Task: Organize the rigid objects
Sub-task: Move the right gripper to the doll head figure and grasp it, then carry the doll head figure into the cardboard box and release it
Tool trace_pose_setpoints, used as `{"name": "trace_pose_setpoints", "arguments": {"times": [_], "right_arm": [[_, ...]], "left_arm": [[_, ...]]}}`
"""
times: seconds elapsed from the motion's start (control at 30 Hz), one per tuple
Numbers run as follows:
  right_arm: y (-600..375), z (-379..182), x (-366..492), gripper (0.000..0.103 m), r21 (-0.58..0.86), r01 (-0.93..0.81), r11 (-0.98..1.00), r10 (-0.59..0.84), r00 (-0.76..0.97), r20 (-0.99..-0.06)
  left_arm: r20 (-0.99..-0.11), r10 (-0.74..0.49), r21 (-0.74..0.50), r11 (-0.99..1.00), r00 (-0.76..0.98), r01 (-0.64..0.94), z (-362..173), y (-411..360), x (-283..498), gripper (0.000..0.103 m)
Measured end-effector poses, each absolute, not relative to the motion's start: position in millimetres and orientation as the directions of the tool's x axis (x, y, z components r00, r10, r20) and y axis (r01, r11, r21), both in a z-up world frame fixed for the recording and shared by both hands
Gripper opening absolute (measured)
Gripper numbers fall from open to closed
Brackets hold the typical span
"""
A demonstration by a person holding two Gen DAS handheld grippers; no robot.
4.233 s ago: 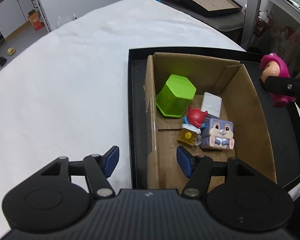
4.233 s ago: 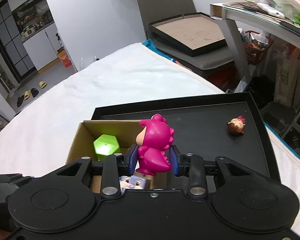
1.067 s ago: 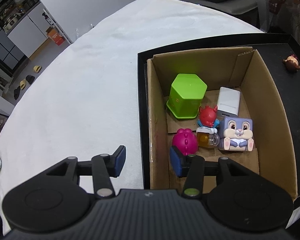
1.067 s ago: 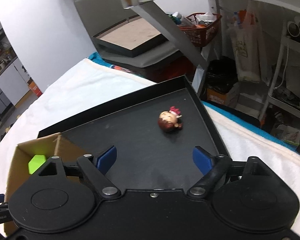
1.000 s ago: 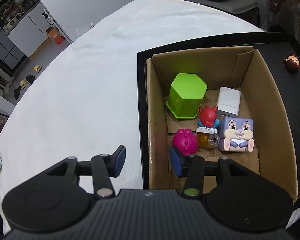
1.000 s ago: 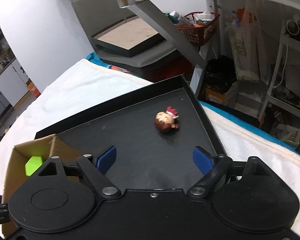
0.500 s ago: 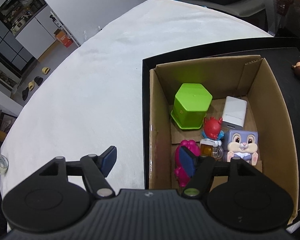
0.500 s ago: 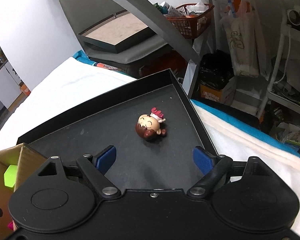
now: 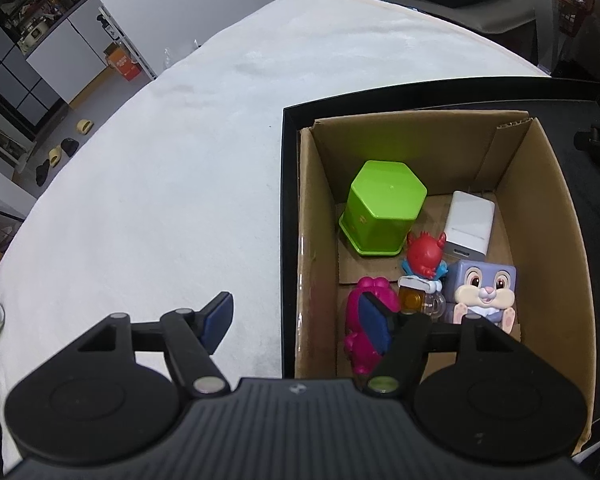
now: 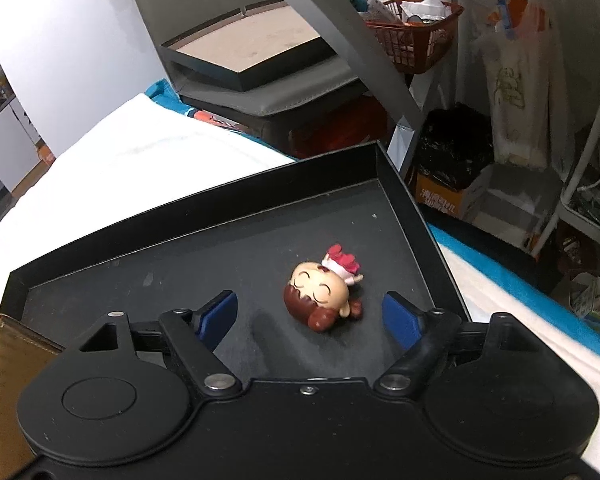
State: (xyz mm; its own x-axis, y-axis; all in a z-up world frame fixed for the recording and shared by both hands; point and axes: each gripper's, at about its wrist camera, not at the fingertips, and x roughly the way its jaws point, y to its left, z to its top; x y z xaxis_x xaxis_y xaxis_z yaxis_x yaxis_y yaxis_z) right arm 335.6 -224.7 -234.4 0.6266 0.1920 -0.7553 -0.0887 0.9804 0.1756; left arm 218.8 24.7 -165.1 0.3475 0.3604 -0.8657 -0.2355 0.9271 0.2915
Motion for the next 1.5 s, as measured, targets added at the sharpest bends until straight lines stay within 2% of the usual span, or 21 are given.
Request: {"name": "trace_pose_setpoints", "arguments": {"times": [0.03, 0.1, 0.13, 0.2, 0.87, 1.5], "right_arm": [[-224, -234, 336, 0.072, 0.173, -0.091, 0.981, 0.191, 0.628, -0.755], [-223, -232, 337, 0.054, 0.162, -0.097, 0.982, 0.187, 0.627, -0.756], [-223, -231, 337, 0.041, 0.169, -0.110, 0.979, 0.201, 0.618, -0.760], [-226, -228, 336, 0.040, 0.208, -0.117, 0.971, 0.235, 0.606, -0.760], [-224, -177, 262, 0.040, 0.199, -0.114, 0.973, 0.226, 0.630, -0.743], [-185, -131, 226, 0.040, 0.115, -0.166, 0.979, 0.197, 0.675, -0.711]], "left_arm": [[-0.866, 0.359, 0.289, 0.928, 0.350, -0.236, -164, 25, 218, 0.068], [-0.865, 0.354, 0.281, 0.929, 0.357, -0.239, -163, 25, 217, 0.068], [-0.865, 0.352, 0.279, 0.930, 0.359, -0.240, -163, 26, 216, 0.068], [-0.866, 0.347, 0.271, 0.931, 0.361, -0.243, -162, 26, 215, 0.068], [-0.864, 0.264, 0.165, 0.953, 0.429, -0.253, -152, 39, 195, 0.068], [-0.850, 0.169, 0.050, 0.969, 0.499, -0.244, -144, 58, 177, 0.068]]}}
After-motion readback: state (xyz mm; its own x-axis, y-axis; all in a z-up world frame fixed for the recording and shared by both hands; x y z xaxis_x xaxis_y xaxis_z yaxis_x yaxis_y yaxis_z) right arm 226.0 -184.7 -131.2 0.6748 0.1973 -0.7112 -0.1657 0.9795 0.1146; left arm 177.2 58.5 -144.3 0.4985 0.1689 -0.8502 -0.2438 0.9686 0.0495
